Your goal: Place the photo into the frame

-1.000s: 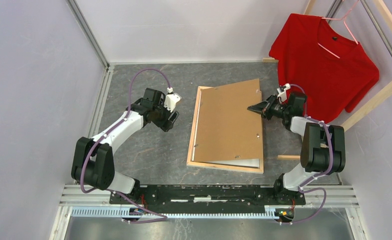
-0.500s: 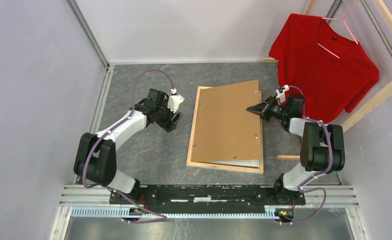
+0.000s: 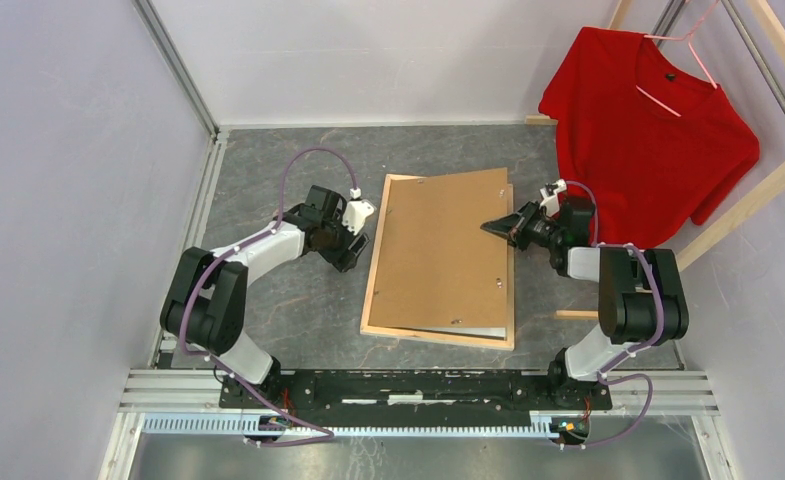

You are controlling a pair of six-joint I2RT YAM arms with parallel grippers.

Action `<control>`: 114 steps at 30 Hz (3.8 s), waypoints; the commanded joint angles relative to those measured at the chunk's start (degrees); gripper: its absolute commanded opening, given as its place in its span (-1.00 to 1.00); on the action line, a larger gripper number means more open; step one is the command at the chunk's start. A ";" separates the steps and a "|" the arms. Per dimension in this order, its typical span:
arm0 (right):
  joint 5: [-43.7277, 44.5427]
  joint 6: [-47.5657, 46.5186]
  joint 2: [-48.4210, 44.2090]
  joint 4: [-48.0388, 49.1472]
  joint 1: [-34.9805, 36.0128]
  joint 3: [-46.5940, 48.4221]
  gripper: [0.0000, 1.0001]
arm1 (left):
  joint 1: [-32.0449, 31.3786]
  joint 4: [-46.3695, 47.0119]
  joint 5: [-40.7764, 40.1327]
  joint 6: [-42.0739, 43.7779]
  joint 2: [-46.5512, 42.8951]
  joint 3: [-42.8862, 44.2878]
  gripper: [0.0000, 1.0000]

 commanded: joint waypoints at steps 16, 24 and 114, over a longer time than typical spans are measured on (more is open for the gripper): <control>18.71 -16.78 -3.38 -29.47 14.75 13.94 0.63 | 2.75 -0.56 -2.47 -0.07 -1.69 1.48 0.50; 27.23 -25.73 -5.00 -43.73 17.65 21.78 0.96 | 4.39 -1.01 -2.19 0.39 -3.17 1.28 0.50; 38.43 -17.97 12.66 1.39 61.48 14.36 -0.69 | 12.53 -8.02 31.55 2.86 10.28 4.51 -0.33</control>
